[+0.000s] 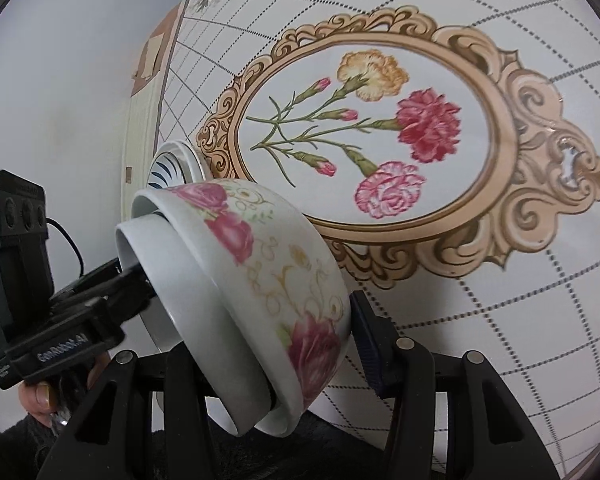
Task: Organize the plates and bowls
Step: 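Carry the nested bowls over the blue-leaf plate on the stack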
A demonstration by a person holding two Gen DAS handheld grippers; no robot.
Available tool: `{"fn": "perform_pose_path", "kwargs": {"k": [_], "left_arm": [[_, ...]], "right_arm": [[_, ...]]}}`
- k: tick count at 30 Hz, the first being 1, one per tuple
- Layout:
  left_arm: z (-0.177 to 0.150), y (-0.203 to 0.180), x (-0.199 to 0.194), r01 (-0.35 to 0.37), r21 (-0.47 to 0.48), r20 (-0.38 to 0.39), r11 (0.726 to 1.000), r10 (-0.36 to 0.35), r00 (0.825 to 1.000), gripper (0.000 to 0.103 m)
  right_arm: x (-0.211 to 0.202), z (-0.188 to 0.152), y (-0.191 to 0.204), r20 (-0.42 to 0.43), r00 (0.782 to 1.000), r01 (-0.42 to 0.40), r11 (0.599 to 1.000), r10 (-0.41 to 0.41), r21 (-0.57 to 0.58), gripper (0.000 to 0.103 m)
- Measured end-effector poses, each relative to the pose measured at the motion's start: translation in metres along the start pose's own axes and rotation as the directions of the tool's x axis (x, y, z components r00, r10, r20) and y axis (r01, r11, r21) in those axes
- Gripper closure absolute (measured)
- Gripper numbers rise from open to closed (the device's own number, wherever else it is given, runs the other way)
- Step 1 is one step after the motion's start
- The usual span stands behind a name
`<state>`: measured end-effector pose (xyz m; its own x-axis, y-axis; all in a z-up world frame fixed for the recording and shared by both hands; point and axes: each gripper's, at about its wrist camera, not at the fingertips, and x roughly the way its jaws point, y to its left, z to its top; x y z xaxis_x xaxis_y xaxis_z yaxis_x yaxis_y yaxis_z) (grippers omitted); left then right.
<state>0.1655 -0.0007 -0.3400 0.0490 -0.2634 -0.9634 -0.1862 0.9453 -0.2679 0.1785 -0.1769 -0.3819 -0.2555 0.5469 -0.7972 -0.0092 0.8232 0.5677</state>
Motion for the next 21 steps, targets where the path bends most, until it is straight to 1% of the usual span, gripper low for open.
{"fn": "perform_pose_path", "kwargs": {"k": [1,2,3,6,10,13,15,21], "left_arm": [[0.001,0.002,0.005,0.003,0.001,-0.011,1.0,-0.003,1.0,0.042],[0.002,0.005,0.014,0.003,0.007,-0.038,1.0,-0.003,0.999,0.042],[0.002,0.006,0.022,0.003,0.008,-0.059,1.0,-0.002,0.998,0.044],[-0.005,0.004,0.03,0.009,0.027,-0.09,1.0,-0.007,0.996,0.044],[-0.009,-0.006,0.025,0.017,0.056,-0.099,0.998,-0.011,0.995,0.044],[-0.004,-0.011,0.015,0.016,0.084,-0.089,0.996,-0.008,0.996,0.044],[0.002,-0.009,0.007,0.023,0.087,-0.077,0.996,-0.016,0.997,0.044],[0.016,0.012,-0.023,0.032,0.078,-0.035,0.996,-0.029,0.999,0.044]], "right_arm": [[0.004,0.0,-0.001,-0.006,1.0,0.014,1.0,-0.014,0.013,0.051],[0.01,0.0,-0.003,-0.013,0.999,0.039,0.999,-0.039,0.029,0.051],[0.014,0.0,-0.006,-0.011,0.998,0.055,0.997,-0.055,0.045,0.051],[0.018,-0.004,-0.018,-0.023,0.999,0.051,0.994,-0.049,0.101,0.052],[0.01,-0.008,-0.021,-0.008,0.998,0.062,0.991,-0.061,0.118,0.052],[0.002,-0.006,-0.019,0.004,0.998,0.056,0.991,-0.057,0.125,0.052],[-0.004,-0.002,-0.011,0.019,0.998,0.057,0.991,-0.06,0.12,0.052],[-0.011,0.012,0.026,0.04,0.997,0.057,0.995,-0.061,0.086,0.052]]}}
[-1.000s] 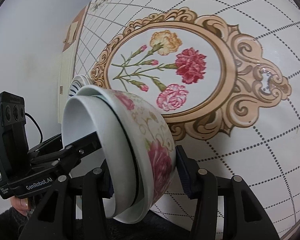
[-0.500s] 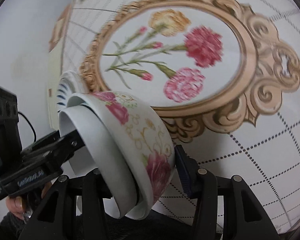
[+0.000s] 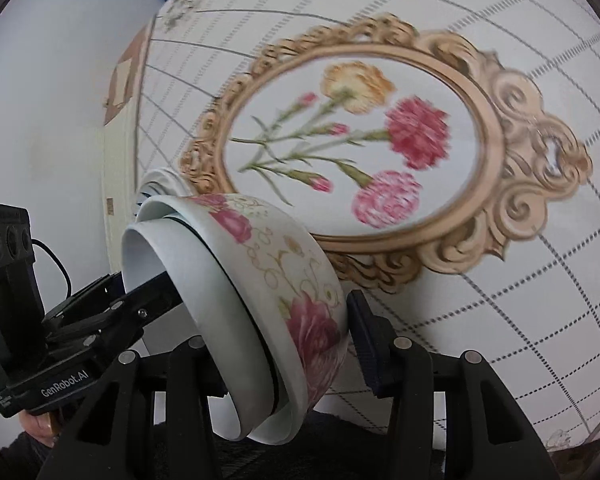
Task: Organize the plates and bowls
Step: 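Carry the nested bowls over the blue-leaf plate on the stack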
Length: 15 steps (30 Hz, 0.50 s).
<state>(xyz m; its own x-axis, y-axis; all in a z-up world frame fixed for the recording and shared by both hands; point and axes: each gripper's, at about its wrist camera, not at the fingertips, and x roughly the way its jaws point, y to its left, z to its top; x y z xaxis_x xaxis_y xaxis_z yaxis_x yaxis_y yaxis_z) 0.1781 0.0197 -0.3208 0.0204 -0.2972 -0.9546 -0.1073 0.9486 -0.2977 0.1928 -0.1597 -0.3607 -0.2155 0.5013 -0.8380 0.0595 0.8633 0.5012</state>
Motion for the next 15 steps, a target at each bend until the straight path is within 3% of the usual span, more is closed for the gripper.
{"fn": "perform_pose_path", "kwargs": {"k": [5,15], "left_arm": [[0.005,0.031,-0.02,-0.001,-0.017,0.025,1.0,0.002,1.0,0.044],[0.006,0.105,-0.037,-0.016,-0.089,0.042,0.996,0.02,0.999,0.044]], "right_arm": [[0.008,0.005,0.036,-0.007,1.0,-0.01,1.0,0.01,-0.019,0.052],[0.069,0.01,0.098,-0.077,0.997,-0.011,0.999,0.008,-0.037,0.052]]}}
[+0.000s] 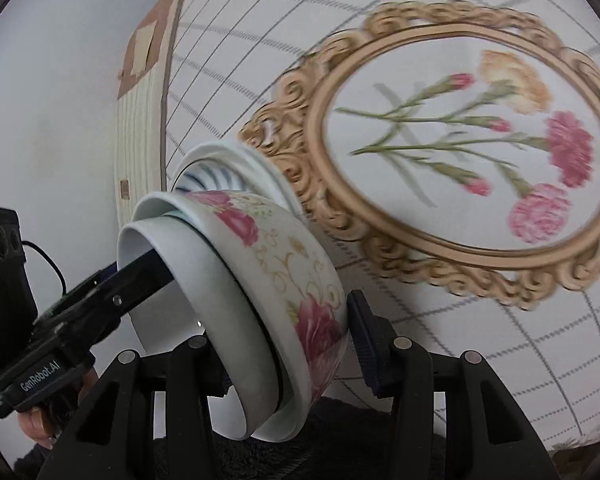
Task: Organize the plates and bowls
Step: 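Carry the nested bowls over the blue-leaf plate on the stack, then lower the nested bowls onto the blue-leaf plate and open both grippers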
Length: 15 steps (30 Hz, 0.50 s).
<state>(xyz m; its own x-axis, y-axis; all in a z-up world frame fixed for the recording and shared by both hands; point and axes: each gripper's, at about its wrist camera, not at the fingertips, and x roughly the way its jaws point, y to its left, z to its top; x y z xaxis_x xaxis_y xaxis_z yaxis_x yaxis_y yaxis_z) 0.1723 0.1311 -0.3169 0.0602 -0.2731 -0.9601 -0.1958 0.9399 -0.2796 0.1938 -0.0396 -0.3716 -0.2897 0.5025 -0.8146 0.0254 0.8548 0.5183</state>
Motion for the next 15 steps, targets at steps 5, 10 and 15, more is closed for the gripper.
{"fn": "perform_pose_path", "kwargs": {"k": [5,10,15], "left_arm": [[0.006,0.028,-0.006,0.002,-0.033,0.006,0.999,-0.002,1.0,0.044],[0.006,0.047,-0.003,-0.025,-0.036,0.003,0.999,0.025,1.0,0.043],[0.007,0.057,-0.001,-0.011,-0.055,0.006,0.998,0.012,1.0,0.044]], "right_arm": [[0.017,0.008,0.024,-0.016,1.0,0.014,1.0,-0.015,-0.021,0.052],[0.035,0.014,0.039,-0.03,0.998,0.046,0.998,-0.047,-0.035,0.052],[0.052,0.021,0.046,-0.045,0.997,0.064,0.998,-0.065,-0.027,0.053]]}}
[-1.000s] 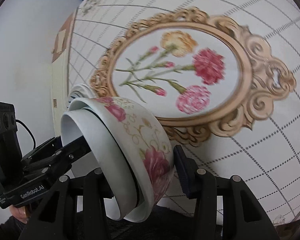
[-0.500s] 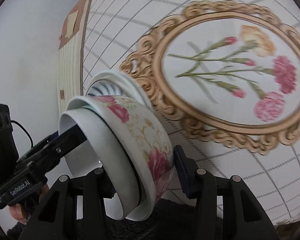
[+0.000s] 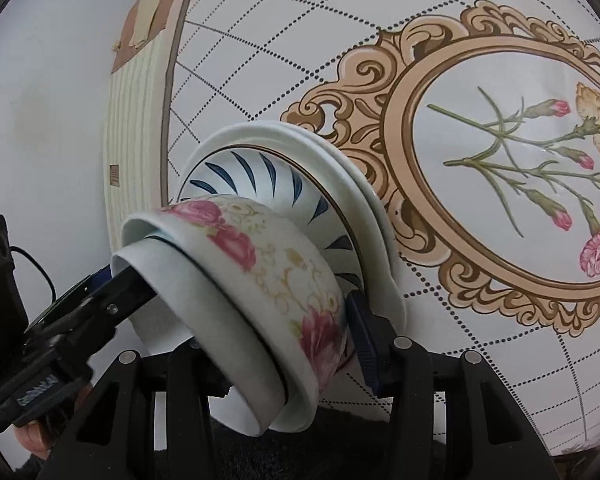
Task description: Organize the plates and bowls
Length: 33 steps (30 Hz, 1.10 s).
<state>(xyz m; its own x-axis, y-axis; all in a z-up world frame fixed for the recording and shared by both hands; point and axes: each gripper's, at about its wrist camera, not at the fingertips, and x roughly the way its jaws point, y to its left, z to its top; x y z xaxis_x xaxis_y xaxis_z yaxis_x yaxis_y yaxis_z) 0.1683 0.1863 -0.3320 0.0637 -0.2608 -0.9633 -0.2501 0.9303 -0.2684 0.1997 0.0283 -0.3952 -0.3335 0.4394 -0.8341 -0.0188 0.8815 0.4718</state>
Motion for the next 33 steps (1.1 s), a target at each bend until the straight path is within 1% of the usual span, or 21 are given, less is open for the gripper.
{"fn": "perform_pose_path", "kwargs": {"k": [4,10,13,15,16,17,18,19,20,22,23,24,25,26,27,29,30,31,32,33], "left_arm": [[0.001,0.003,0.003,-0.003,0.0,0.0,1.0,0.003,1.0,0.044],[0.002,0.007,0.003,0.01,0.015,-0.002,1.0,-0.01,1.0,0.044],[0.003,0.002,-0.002,-0.016,0.046,0.014,0.999,0.015,1.0,0.044],[0.002,-0.002,-0.008,-0.054,0.07,0.036,0.996,0.051,0.998,0.043],[0.001,-0.004,-0.011,-0.068,0.078,0.048,0.995,0.065,0.997,0.042],[0.0,-0.005,-0.015,-0.079,0.085,0.057,0.993,0.075,0.996,0.042],[-0.001,-0.005,-0.018,-0.095,0.089,0.066,0.992,0.089,0.994,0.042],[-0.002,-0.006,-0.022,-0.115,0.094,0.078,0.989,0.108,0.991,0.042],[-0.005,-0.006,-0.026,-0.134,0.099,0.088,0.986,0.125,0.988,0.042],[-0.01,-0.006,-0.033,-0.164,0.108,0.096,0.98,0.154,0.983,0.042],[-0.014,-0.006,-0.038,-0.176,0.107,0.107,0.979,0.165,0.981,0.041],[-0.018,-0.005,-0.042,-0.185,0.104,0.118,0.977,0.172,0.978,0.039],[-0.022,-0.005,-0.048,-0.194,0.101,0.129,0.976,0.18,0.975,0.035],[-0.027,-0.005,-0.054,-0.201,0.097,0.142,0.975,0.186,0.972,0.034],[-0.031,-0.006,-0.06,-0.204,0.094,0.154,0.975,0.188,0.97,0.032],[-0.04,-0.008,-0.073,-0.223,0.091,0.18,0.971,0.204,0.962,0.021],[-0.045,-0.01,-0.08,-0.229,0.089,0.196,0.969,0.208,0.958,0.017],[-0.051,-0.012,-0.087,-0.231,0.087,0.215,0.969,0.208,0.954,0.017],[-0.056,-0.014,-0.095,-0.229,0.087,0.232,0.97,0.204,0.951,0.017],[-0.062,-0.017,-0.101,-0.226,0.087,0.245,0.97,0.199,0.949,0.014]], "right_arm": [[0.007,0.001,0.003,-0.006,1.0,0.012,1.0,-0.012,0.013,0.053],[0.006,-0.001,0.006,0.019,0.999,0.036,0.999,-0.037,0.028,0.054],[-0.001,-0.004,0.015,0.052,0.996,0.074,0.997,-0.074,0.015,0.052],[-0.008,-0.008,0.02,0.077,0.99,0.113,0.993,-0.114,0.013,0.049],[-0.013,-0.011,0.023,0.094,0.985,0.145,0.989,-0.145,0.006,0.045],[-0.017,-0.014,0.025,0.109,0.979,0.173,0.985,-0.172,0.003,0.034],[-0.024,-0.018,0.028,0.133,0.969,0.212,0.977,-0.21,-0.001,0.028],[-0.029,-0.022,0.031,0.154,0.961,0.234,0.972,-0.23,-0.007,0.019],[-0.036,-0.028,0.035,0.183,0.949,0.264,0.964,-0.258,-0.011,0.014],[-0.045,-0.038,0.039,0.214,0.933,0.3,0.954,-0.291,-0.012,0.014],[-0.052,-0.045,0.041,0.238,0.921,0.319,0.948,-0.309,-0.007,0.013],[-0.059,-0.05,0.043,0.258,0.912,0.331,0.943,-0.318,-0.008,0.013],[-0.067,-0.057,0.044,0.279,0.903,0.343,0.939,-0.327,-0.009,0.009],[-0.077,-0.066,0.046,0.306,0.887,0.364,0.931,-0.346,-0.004,0.005],[-0.084,-0.072,0.048,0.328,0.874,0.379,0.926,-0.358,0.0,0.004],[-0.099,-0.087,0.053,0.373,0.847,0.406,0.914,-0.379,0.008,0.0],[-0.106,-0.095,0.056,0.392,0.834,0.416,0.909,-0.388,0.015,0.0],[-0.113,-0.103,0.057,0.408,0.824,0.425,0.905,-0.394,0.018,0.0],[-0.122,-0.113,0.06,0.431,0.807,0.44,0.898,-0.403,0.017,0.0],[-0.129,-0.121,0.062,0.45,0.793,0.453,0.891,-0.412,0.019,0.0]]}}
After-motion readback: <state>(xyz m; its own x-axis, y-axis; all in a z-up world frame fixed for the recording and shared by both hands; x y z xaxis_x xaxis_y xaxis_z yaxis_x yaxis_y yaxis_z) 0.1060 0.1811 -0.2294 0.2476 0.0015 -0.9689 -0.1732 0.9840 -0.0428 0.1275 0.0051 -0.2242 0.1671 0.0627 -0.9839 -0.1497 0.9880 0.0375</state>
